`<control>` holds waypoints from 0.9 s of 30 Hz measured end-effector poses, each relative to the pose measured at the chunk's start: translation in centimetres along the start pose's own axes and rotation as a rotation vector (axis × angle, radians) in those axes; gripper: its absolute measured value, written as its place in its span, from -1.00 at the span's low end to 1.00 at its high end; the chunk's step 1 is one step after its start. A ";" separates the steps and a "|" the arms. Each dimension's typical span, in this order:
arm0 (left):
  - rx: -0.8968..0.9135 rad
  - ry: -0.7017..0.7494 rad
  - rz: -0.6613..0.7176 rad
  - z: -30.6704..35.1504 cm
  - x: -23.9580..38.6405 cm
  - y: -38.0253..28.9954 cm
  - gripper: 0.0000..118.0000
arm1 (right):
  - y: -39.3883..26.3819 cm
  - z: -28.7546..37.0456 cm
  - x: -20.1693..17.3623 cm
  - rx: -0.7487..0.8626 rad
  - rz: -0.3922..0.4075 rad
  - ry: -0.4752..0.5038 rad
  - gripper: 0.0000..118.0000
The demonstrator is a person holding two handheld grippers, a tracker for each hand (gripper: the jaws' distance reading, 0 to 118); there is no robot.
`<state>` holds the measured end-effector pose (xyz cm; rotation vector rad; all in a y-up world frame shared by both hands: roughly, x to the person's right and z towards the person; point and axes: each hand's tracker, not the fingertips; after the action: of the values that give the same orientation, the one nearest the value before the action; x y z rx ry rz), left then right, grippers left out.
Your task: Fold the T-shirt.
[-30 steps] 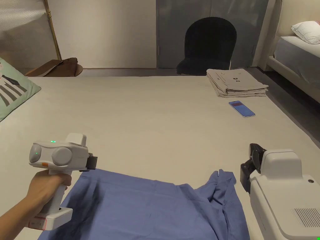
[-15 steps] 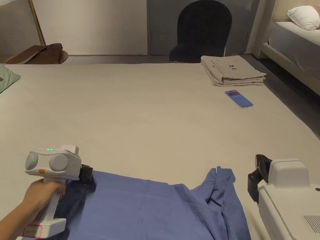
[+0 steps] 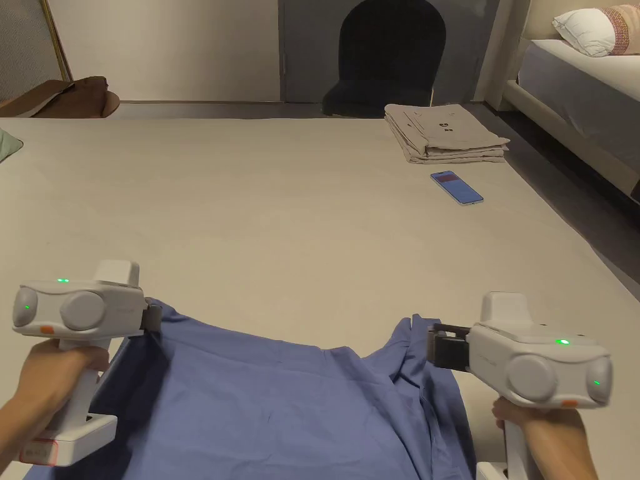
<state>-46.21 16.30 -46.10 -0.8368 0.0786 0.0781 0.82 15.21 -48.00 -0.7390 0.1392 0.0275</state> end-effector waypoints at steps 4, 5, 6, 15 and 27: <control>0.036 -0.030 -0.012 2.3 -0.4 0.2 -0.97 | -0.8 -3.6 -1.0 -0.135 0.022 -0.049 0.86; 0.042 -0.037 -0.013 2.7 -0.5 0.2 -0.97 | -1.2 -4.3 -1.3 -0.155 0.030 -0.039 0.86; 0.046 -0.041 -0.013 3.0 -0.4 0.2 -0.97 | -1.4 -5.0 -1.7 -0.177 0.034 -0.051 0.86; 0.072 -0.045 -0.007 5.1 -1.5 -0.4 -0.97 | -2.7 -4.5 -3.4 -0.196 0.098 -0.005 -0.90; 0.222 0.001 0.092 12.6 -2.9 -1.1 -0.97 | 3.1 7.2 -1.7 0.226 0.168 -0.031 -0.92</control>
<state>-48.52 24.78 -36.61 -0.6109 0.1248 0.1526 -0.20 22.45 -44.59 -0.4998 0.1714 0.1804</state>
